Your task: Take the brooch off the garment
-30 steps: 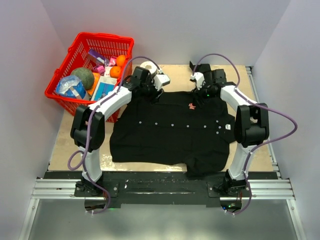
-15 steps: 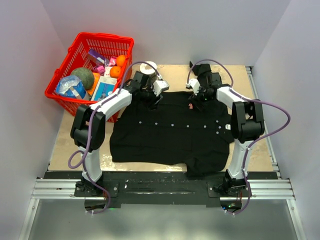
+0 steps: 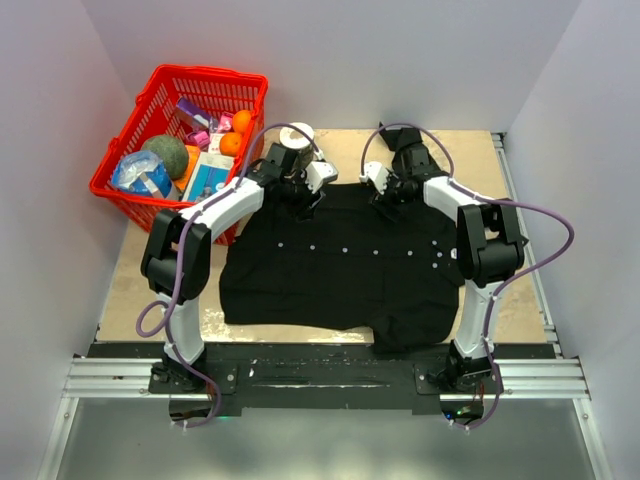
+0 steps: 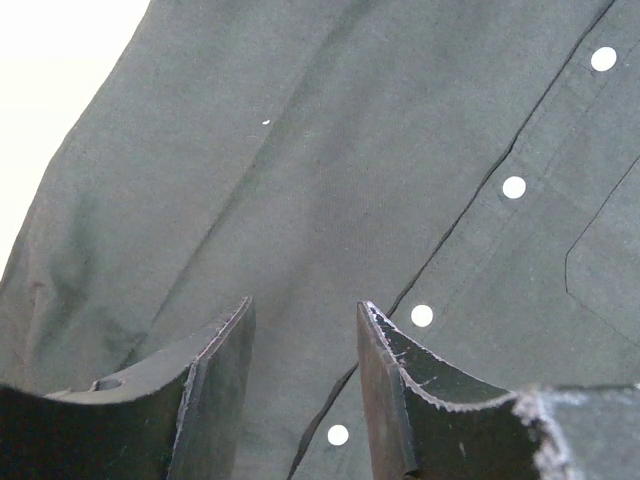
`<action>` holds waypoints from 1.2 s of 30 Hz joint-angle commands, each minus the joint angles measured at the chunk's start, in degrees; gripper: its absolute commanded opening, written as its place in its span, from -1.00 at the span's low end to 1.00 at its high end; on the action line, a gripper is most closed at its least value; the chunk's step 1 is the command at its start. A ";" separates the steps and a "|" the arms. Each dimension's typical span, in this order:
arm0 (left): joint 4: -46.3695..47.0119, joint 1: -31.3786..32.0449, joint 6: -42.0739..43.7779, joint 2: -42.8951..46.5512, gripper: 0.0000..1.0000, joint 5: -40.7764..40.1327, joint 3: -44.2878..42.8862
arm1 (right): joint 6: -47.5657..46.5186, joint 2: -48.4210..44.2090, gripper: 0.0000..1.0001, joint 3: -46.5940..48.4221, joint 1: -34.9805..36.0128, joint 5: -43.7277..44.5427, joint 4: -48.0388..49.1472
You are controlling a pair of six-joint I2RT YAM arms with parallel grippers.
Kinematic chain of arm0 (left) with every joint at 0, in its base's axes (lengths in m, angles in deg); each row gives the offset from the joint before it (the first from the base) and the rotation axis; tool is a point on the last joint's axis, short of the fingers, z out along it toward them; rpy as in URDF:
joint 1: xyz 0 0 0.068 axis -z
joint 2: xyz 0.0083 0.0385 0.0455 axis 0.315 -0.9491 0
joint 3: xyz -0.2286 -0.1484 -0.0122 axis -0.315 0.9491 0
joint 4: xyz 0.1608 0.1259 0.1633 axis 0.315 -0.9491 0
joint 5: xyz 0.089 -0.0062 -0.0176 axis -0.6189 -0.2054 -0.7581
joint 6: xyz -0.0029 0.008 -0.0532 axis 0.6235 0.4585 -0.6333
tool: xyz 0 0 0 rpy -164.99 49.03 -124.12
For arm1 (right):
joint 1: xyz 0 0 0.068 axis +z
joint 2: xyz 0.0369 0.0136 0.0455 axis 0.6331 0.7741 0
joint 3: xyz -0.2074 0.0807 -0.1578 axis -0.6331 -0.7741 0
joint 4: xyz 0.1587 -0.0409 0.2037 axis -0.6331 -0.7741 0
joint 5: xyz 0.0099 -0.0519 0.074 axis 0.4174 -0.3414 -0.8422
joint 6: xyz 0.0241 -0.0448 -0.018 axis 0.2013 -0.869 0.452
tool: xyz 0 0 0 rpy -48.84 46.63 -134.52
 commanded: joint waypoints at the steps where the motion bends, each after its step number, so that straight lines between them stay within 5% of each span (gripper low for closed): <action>1: -0.11 -0.18 1.85 1.44 0.01 -0.82 0.17 | -5.77 -2.27 0.33 -0.78 0.44 1.59 1.61; 23: -0.20 -0.18 1.41 -0.40 0.01 -0.65 -0.80 | -1.20 -4.21 0.27 -1.23 0.97 7.21 15.50; 30: -0.46 -0.18 1.15 -1.10 0.01 -0.12 -0.62 | 4.94 -2.80 0.09 1.41 0.88 9.94 13.66; 36: -0.81 -0.18 0.79 -1.28 0.01 0.58 0.60 | 10.74 -2.10 -0.38 1.41 0.88 12.92 12.42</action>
